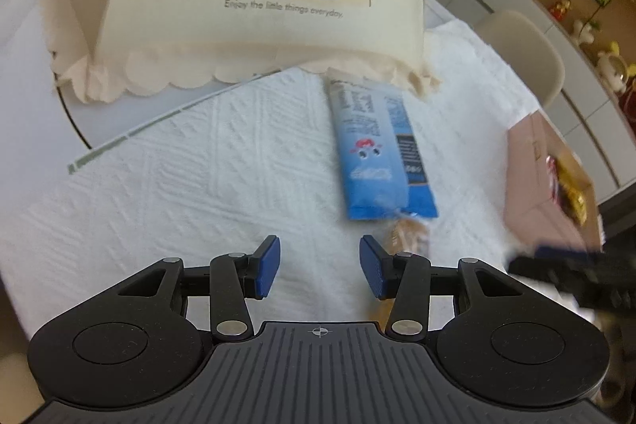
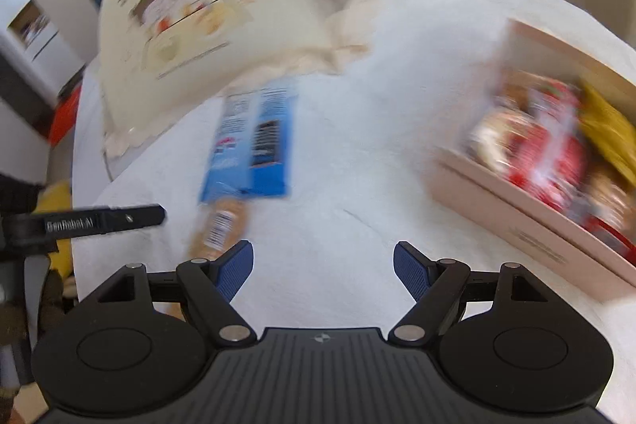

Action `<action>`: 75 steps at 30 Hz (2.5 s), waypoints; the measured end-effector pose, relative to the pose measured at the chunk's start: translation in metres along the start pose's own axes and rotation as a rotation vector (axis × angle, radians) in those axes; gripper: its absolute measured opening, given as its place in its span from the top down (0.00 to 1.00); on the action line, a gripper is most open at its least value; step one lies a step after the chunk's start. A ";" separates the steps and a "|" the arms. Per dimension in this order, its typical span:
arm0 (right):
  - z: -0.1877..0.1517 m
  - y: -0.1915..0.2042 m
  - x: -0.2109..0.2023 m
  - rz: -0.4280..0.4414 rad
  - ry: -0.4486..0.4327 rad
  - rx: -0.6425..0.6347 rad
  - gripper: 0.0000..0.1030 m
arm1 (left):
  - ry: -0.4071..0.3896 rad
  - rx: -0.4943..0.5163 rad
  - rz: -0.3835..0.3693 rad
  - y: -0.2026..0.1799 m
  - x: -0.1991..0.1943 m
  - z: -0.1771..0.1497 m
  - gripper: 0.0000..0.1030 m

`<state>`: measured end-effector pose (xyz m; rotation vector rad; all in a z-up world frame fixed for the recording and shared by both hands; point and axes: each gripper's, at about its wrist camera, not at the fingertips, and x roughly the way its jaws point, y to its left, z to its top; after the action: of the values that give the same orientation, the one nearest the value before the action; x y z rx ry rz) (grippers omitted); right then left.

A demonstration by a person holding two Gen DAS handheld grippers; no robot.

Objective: Organize snacks
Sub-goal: 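Grasp the blue bar packet with the right tool while the left grasps the wrapped bread stick, then lower the bread stick into the pink box with the left tool while the right holds the blue packet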

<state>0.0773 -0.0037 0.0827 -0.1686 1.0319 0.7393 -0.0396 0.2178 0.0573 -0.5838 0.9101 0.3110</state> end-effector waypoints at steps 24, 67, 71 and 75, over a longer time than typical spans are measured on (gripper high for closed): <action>0.068 0.056 0.082 -0.087 -0.031 -0.153 0.27 | 0.070 0.097 -0.026 -0.021 -0.007 -0.029 0.53; -0.168 -0.060 -0.070 -0.046 0.110 0.208 0.18 | 0.195 0.520 -0.068 -0.157 0.019 -0.107 0.65; -0.169 -0.052 -0.074 -0.088 0.066 0.185 0.18 | 0.193 0.458 -0.074 -0.141 0.020 -0.095 0.65; -0.170 -0.052 -0.069 -0.229 0.026 0.163 0.18 | 0.201 0.431 -0.107 -0.141 0.028 -0.091 0.63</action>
<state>-0.0327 -0.1542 0.0400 -0.1530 1.0728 0.4442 -0.0134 0.0503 0.0392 -0.2654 1.0965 -0.0452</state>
